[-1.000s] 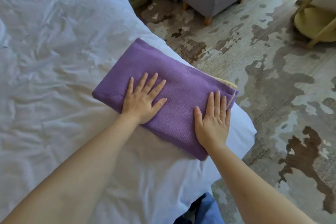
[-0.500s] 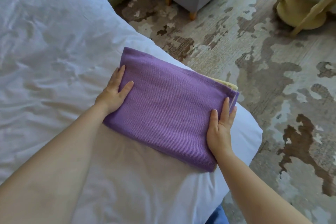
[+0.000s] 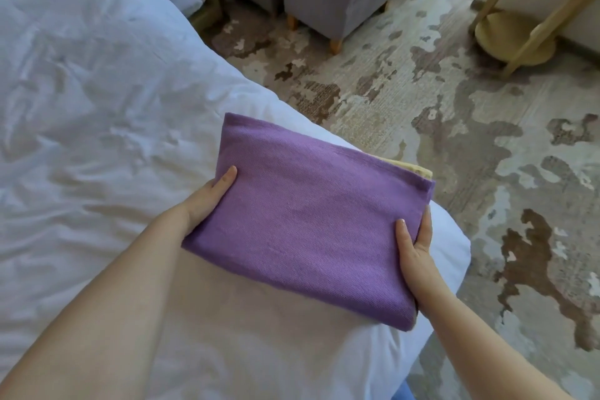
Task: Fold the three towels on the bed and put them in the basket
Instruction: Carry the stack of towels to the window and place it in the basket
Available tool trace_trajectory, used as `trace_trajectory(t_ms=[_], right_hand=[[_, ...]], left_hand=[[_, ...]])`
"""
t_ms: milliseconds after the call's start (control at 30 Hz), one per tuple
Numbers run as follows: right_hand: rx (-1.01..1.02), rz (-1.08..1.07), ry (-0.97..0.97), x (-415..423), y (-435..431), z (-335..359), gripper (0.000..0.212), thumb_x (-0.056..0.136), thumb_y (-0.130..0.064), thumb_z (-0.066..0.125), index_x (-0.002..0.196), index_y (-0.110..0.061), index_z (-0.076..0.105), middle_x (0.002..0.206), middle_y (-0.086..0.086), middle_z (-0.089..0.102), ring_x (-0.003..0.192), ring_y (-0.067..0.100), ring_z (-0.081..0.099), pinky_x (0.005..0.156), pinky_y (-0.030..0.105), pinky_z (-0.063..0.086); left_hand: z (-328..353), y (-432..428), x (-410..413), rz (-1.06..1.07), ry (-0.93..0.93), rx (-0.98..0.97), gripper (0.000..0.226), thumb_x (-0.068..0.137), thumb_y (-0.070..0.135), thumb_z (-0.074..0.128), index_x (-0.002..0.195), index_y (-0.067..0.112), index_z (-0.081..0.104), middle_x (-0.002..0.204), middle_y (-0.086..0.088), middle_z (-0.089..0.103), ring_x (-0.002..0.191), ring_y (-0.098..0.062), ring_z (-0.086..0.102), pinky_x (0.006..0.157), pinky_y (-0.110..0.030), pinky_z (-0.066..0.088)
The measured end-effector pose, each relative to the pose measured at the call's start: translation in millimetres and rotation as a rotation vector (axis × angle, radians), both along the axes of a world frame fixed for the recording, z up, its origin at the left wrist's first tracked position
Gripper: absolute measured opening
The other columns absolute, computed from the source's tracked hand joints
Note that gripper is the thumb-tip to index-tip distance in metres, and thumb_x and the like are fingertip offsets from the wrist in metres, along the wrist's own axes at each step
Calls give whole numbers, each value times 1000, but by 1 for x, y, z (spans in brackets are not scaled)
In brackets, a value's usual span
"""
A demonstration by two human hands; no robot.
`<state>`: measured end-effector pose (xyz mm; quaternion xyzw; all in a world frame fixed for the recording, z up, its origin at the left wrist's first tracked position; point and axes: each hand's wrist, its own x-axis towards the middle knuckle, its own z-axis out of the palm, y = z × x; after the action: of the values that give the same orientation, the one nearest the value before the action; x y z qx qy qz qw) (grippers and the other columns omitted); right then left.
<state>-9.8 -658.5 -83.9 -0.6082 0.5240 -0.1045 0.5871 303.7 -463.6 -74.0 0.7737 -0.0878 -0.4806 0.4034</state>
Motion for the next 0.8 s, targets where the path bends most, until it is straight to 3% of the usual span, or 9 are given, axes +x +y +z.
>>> trace_trajectory(t_ms=[67, 133, 267, 333, 600, 700, 800], right_hand=[[132, -36, -45, -9, 2, 5, 71, 75, -76, 43, 138, -58, 14, 132, -27, 42, 105, -1, 52, 84, 20, 39], [187, -38, -81, -14, -2, 15, 74, 73, -76, 47, 139, -48, 25, 125, -26, 49, 105, -2, 54, 78, 20, 42], [100, -40, -94, -19, -26, 46, 45, 92, -54, 46, 132, -34, 41, 117, -16, 57, 103, 1, 56, 79, 21, 41], [85, -38, -126, -23, -41, 70, 34, 94, -47, 46, 127, -37, 43, 115, -16, 57, 101, -1, 55, 76, 19, 40], [-103, -1, -158, -59, -105, 176, 42, 95, -44, 45, 134, -28, 44, 120, -9, 56, 101, 6, 54, 89, 26, 32], [-134, -18, -174, -77, -135, 201, 42, 96, -43, 45, 133, -25, 46, 119, -8, 56, 102, 6, 54, 93, 26, 34], [-171, -31, -176, -97, -173, 213, 42, 97, -41, 43, 134, -21, 47, 127, -2, 56, 116, 16, 52, 108, 36, 34]], left_hand=[[12, 7, -8, 47, 97, 48, 93, 46, 94, 54, 109, 26, 69, 103, 1, 74, 92, -19, 71, 86, -36, 51], [29, 11, -16, 77, 136, 39, 90, 46, 92, 58, 105, 25, 71, 102, 0, 74, 91, -21, 72, 86, -37, 51], [69, 10, -40, 112, 132, -30, 84, 54, 88, 59, 103, 21, 71, 100, 0, 75, 89, -19, 72, 76, -33, 50], [90, 9, -52, 127, 126, -52, 84, 56, 86, 59, 105, 19, 71, 100, -1, 75, 90, -20, 72, 78, -33, 51], [186, -45, -96, 167, -10, -137, 81, 54, 87, 57, 98, 20, 71, 91, 3, 76, 82, -18, 73, 69, -30, 52], [214, -81, -110, 133, -49, -141, 76, 58, 88, 52, 98, 25, 68, 99, 2, 73, 91, -22, 69, 76, -34, 53], [231, -126, -124, 79, -62, -158, 69, 63, 87, 44, 102, 33, 60, 109, 4, 65, 98, -22, 64, 89, -39, 49]])
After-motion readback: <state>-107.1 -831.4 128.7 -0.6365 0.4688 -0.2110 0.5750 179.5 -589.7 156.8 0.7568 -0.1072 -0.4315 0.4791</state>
